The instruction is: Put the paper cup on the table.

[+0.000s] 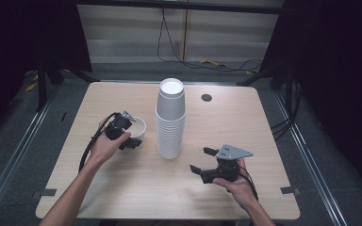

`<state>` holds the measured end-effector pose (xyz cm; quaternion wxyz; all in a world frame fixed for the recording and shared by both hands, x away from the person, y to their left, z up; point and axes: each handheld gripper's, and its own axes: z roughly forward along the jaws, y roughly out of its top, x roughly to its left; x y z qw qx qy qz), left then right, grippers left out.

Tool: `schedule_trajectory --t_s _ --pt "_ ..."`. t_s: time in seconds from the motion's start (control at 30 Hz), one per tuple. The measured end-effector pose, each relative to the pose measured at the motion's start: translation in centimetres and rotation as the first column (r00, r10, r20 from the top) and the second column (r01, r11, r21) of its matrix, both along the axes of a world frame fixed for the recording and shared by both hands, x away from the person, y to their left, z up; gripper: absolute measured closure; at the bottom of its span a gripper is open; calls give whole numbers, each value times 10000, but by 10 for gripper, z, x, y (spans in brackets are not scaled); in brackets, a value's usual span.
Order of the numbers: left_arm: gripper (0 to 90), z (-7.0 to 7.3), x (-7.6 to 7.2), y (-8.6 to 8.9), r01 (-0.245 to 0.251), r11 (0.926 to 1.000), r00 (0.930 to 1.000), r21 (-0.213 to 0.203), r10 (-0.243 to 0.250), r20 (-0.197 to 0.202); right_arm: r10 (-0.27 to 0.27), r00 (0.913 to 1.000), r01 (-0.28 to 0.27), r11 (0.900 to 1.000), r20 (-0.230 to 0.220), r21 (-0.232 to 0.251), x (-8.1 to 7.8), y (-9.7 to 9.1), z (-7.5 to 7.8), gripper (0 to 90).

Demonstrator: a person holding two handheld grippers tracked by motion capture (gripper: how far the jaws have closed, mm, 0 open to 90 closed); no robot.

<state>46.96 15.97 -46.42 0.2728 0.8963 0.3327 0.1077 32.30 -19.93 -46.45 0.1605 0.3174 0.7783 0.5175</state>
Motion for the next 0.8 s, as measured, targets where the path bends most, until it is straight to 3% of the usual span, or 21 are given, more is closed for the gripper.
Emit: schedule_trajectory --t_s 0.6,0.7,0.8 --pt "163 -6 -16 26 -318 9981 9995 -529 321 62 -110 9999 110 9999 -65 -37 0 -1 -1 148" --pt "164 -7 -19 32 -470 9921 9989 -1164 465 -78 -132 9998 132 9999 -122 -46 1 -1 -1 148" --pt "159 -5 -21 37 -455 9939 9988 -1006 468 106 -143 9998 142 9999 -160 -63 2 -2 -2 148"
